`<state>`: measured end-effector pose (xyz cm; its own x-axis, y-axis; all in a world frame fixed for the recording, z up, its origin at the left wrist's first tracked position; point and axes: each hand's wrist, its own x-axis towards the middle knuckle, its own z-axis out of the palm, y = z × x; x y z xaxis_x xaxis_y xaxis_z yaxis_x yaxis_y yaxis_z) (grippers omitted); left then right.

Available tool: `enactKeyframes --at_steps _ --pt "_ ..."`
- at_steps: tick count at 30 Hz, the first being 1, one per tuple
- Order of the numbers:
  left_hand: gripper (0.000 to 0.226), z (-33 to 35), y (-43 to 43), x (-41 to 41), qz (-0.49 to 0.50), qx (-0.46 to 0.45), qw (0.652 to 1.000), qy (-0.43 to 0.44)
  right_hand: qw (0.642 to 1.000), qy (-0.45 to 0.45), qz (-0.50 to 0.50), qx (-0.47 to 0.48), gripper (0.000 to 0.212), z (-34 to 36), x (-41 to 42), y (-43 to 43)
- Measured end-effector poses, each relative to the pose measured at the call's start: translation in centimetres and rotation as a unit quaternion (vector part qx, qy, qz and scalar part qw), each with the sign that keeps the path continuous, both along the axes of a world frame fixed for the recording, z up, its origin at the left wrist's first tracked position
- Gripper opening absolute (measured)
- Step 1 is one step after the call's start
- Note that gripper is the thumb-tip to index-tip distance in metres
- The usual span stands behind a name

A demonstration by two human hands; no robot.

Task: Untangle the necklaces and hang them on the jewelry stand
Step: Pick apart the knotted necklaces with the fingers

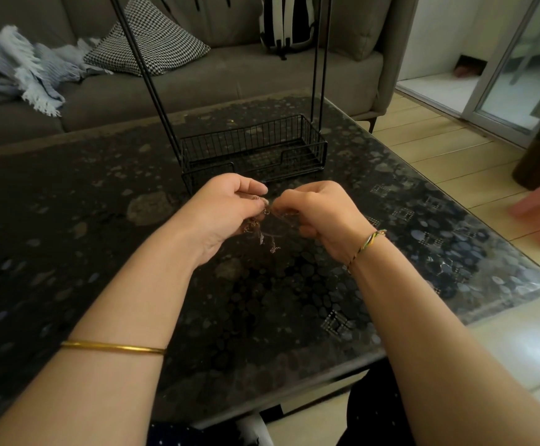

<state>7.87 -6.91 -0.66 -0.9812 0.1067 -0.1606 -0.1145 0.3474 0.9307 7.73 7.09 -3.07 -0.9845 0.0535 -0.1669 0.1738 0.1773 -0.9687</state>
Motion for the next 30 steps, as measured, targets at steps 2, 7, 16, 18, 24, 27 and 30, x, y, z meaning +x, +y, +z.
enactKeyframes --at_steps 2,7,16,18,24,27,30 --pt "0.021 -0.01 -0.05 -0.01 -0.001 -0.001 1.0 0.002 1.0 0.003 -0.002 0.001 0.02 0.03 0.1 -0.01" --pt "0.026 -0.13 -0.14 -0.04 -0.007 -0.001 1.0 0.012 0.999 0.007 0.018 0.026 0.017 0.34 0.49 0.05" --pt "0.028 -0.31 -0.21 0.0 -0.021 -0.018 0.999 0.04 0.998 -0.009 0.056 0.041 0.013 0.29 0.64 -0.03" --pt "0.028 -0.27 -0.25 0.01 -0.024 -0.018 0.999 0.04 0.997 -0.032 0.072 -0.004 0.014 0.21 0.53 0.03" --pt "0.025 -0.2 -0.18 0.01 -0.022 -0.034 0.998 0.057 0.99 -0.075 0.074 -0.098 0.014 0.27 0.33 0.05" --pt "0.025 -0.39 -0.16 -0.07 -0.015 -0.047 0.997 0.066 0.985 -0.086 0.055 -0.14 0.021 0.39 0.27 0.25" --pt "0.022 -0.52 0.02 -0.14 -0.017 -0.078 0.994 0.075 0.985 -0.081 0.051 -0.141 0.024 0.25 0.24 0.16"
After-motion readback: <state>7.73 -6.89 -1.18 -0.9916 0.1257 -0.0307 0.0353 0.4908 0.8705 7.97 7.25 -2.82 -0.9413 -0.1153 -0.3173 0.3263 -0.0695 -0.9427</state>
